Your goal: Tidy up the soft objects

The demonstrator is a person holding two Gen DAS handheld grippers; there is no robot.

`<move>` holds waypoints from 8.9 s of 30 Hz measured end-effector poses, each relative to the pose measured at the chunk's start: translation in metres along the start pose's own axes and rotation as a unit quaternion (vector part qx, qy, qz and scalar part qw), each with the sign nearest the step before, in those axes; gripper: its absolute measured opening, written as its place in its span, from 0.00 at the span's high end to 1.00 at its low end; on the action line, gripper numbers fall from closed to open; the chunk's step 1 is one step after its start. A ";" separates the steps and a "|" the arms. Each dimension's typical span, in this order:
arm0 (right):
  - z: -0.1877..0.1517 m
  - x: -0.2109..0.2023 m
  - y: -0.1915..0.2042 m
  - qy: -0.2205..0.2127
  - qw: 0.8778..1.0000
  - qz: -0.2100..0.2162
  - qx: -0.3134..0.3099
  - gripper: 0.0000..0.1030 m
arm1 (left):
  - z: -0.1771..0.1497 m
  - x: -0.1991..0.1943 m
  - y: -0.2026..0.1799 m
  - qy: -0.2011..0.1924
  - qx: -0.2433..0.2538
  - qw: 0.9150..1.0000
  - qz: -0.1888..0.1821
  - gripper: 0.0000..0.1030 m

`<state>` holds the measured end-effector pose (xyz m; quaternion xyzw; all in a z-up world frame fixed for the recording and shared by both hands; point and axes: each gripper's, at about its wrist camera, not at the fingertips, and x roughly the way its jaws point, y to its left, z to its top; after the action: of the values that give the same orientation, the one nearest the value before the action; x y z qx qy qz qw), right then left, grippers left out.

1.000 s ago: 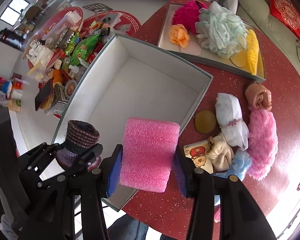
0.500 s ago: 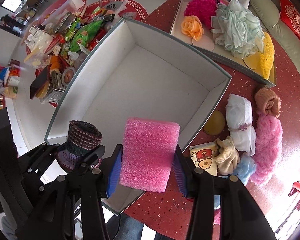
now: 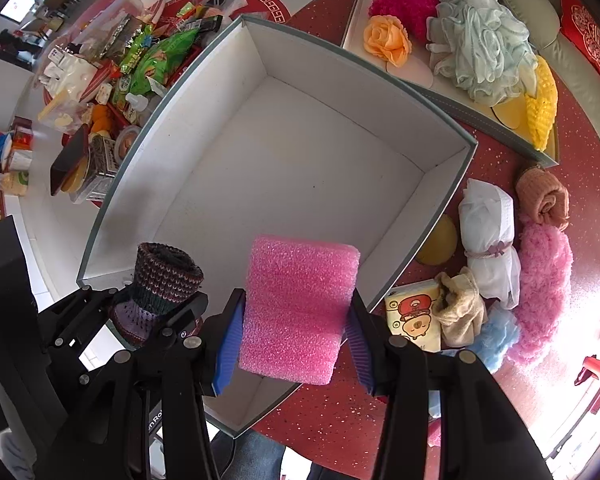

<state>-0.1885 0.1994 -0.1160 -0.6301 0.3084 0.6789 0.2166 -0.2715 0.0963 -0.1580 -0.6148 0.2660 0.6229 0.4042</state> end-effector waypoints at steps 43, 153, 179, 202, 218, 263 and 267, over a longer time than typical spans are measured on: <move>-0.026 -0.013 0.021 -0.049 0.999 0.014 -0.010 0.00 | -0.019 -0.022 0.062 -0.003 -0.087 0.992 -0.087 0.01; -0.235 0.062 -0.310 -0.025 0.909 0.070 0.411 0.65 | -0.026 0.108 -0.187 0.127 0.064 0.986 0.083 0.11; -0.296 0.015 -0.262 -0.027 0.909 0.086 0.406 0.65 | -0.039 0.004 -0.220 0.084 0.272 0.959 0.005 0.60; -0.234 -0.032 -0.224 -0.053 0.942 0.049 0.329 0.65 | -0.054 -0.035 -0.205 0.021 0.266 0.963 -0.044 0.60; -0.205 -0.040 -0.208 -0.048 0.954 0.023 0.295 0.65 | -0.037 -0.048 -0.169 -0.004 0.217 0.975 -0.053 0.60; -0.106 -0.065 -0.108 -0.060 0.989 -0.031 0.134 0.65 | -0.024 -0.062 -0.012 -0.061 0.036 0.997 -0.032 0.60; -0.096 -0.069 -0.093 -0.072 0.991 -0.023 0.112 0.64 | -0.024 -0.061 -0.008 -0.061 0.033 0.997 -0.027 0.60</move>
<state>-0.0482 0.2061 -0.0624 -0.5586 0.3514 0.6783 0.3232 -0.2567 0.0695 -0.0997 -0.5687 0.2446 0.6390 0.4565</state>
